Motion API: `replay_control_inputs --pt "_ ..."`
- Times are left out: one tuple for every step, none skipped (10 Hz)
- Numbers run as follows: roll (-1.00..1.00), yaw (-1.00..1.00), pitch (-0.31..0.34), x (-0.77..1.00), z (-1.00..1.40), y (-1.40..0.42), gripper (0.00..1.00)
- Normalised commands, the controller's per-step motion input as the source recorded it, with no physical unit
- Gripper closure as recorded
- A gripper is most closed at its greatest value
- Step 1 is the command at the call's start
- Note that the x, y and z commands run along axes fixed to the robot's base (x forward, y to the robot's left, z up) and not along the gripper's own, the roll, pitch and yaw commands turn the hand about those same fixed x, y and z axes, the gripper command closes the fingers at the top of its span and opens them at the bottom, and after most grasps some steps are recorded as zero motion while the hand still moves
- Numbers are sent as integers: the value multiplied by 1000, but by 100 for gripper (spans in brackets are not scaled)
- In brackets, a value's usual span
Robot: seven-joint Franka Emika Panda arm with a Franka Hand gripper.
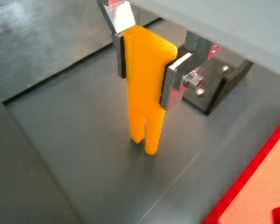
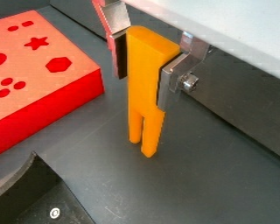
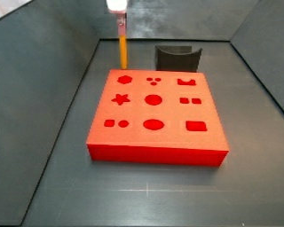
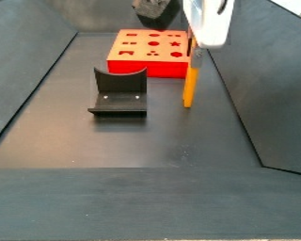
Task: Pick up the square-circle object. Move up. Rotate the square-circle object. Move to above the board. Insert the square-circle object.
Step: Move to above the board.
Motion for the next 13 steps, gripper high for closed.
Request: replay_control_inputs --pt "-225 0 19 434 1000 -155 100" --pt "-221 16 92 395 1000 -137 100" --pt "-198 12 101 364 1000 -125 100" --pt "-182 6 95 350 1000 -121 100" --pt "-150 7 89 312 1000 -106 100" --pt "-137 7 86 297 1000 -102 100" --pt "-120 7 86 274 1000 -95 100" --pt "-99 8 87 244 1000 -85 100" --pt "-86 12 91 215 1000 -73 100" --pt "-84 12 92 199 998 -68 100" --pt "-79 12 93 120 766 -42 100" --pt "-75 11 88 64 537 -24 100" --pt "-73 12 82 43 367 -18 100"
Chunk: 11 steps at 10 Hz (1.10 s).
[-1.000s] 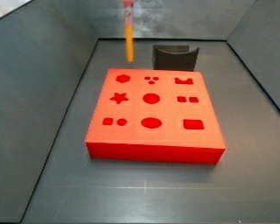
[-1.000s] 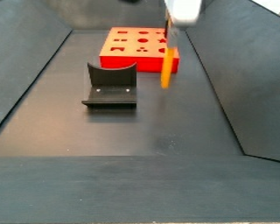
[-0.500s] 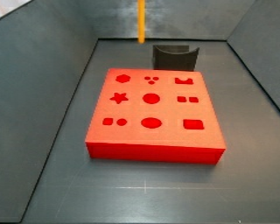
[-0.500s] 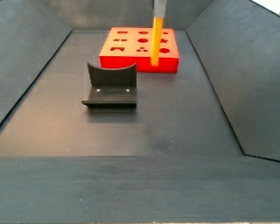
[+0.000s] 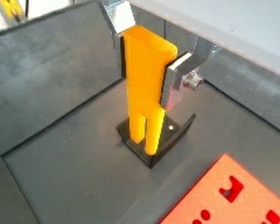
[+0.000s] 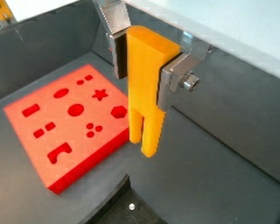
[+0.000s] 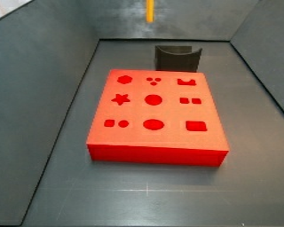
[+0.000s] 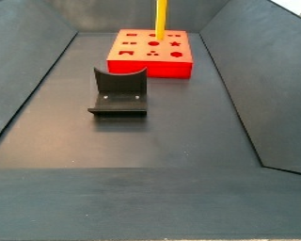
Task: Pick up the square-circle object. Move up. Rotate the square-circle object. Move to above the board. Insert the square-circle object.
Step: Move to above the board.
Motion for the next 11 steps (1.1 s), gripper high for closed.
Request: replay_control_inputs --pt "-73 13 83 34 256 -14 100" --pt "49 1000 51 -103 196 -1000 100" --pt "58 1000 51 -107 189 -1000 100" --pt "64 1000 50 -114 198 -1000 100" --pt "58 1000 53 -112 193 -1000 100" --pt "59 1000 57 -111 195 -1000 100" --pt "60 1000 63 -109 205 -1000 100" --pt "60 1000 67 -106 208 -1000 100" --pt "61 1000 78 -94 218 -1000 100" --pt "63 1000 85 -88 229 -1000 100" --pt "68 1000 95 -63 221 -915 100"
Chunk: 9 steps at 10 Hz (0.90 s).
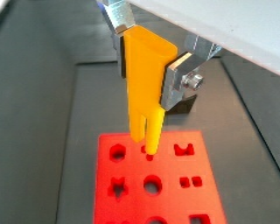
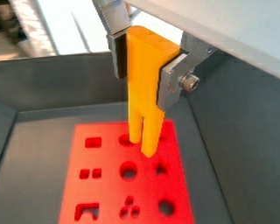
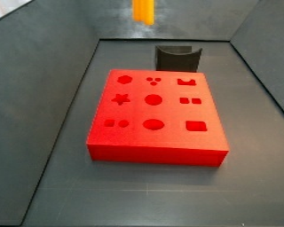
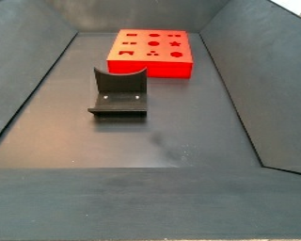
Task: Pick up the square-circle object. Move up. Rotate the square-circle object. Move to above the board. Insert the square-circle object.
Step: Move to above the board.
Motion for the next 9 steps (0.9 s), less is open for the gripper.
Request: replay_control_inputs --pt "70 1000 102 -35 181 -729 100" --pt "80 1000 122 35 80 -317 100" --pt "85 1000 132 53 55 -200 100" --pt "92 1000 149 61 42 -125 100" --pt "108 1000 171 63 37 -88 100" --pt "124 1000 197 70 35 -63 100" --pt "151 1000 236 80 33 -50 100" --pt "180 1000 270 91 24 -48 100" --pt "222 983 310 96 17 -45 100"
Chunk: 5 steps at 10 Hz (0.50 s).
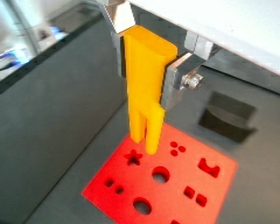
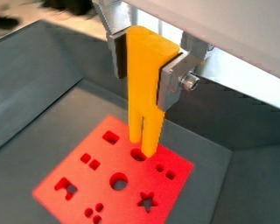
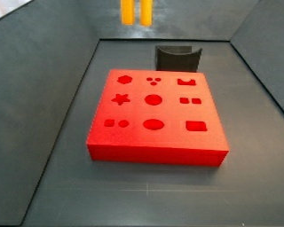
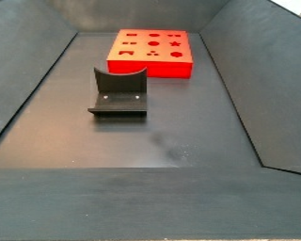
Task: Pick up the square-circle object. Move up. Rotate the square-circle object. Move to above the board. Insert the square-circle object.
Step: Move to above the board, then insert the square-circle object.
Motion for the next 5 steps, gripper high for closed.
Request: replay_control_inputs --pt "214 638 255 98 19 -44 100" --pt "198 409 207 98 18 -46 100" --pt "184 296 177 93 15 -44 100" --pt "0 0 0 -34 -29 -9 100" --pt "0 200 -34 -140 -249 -266 100"
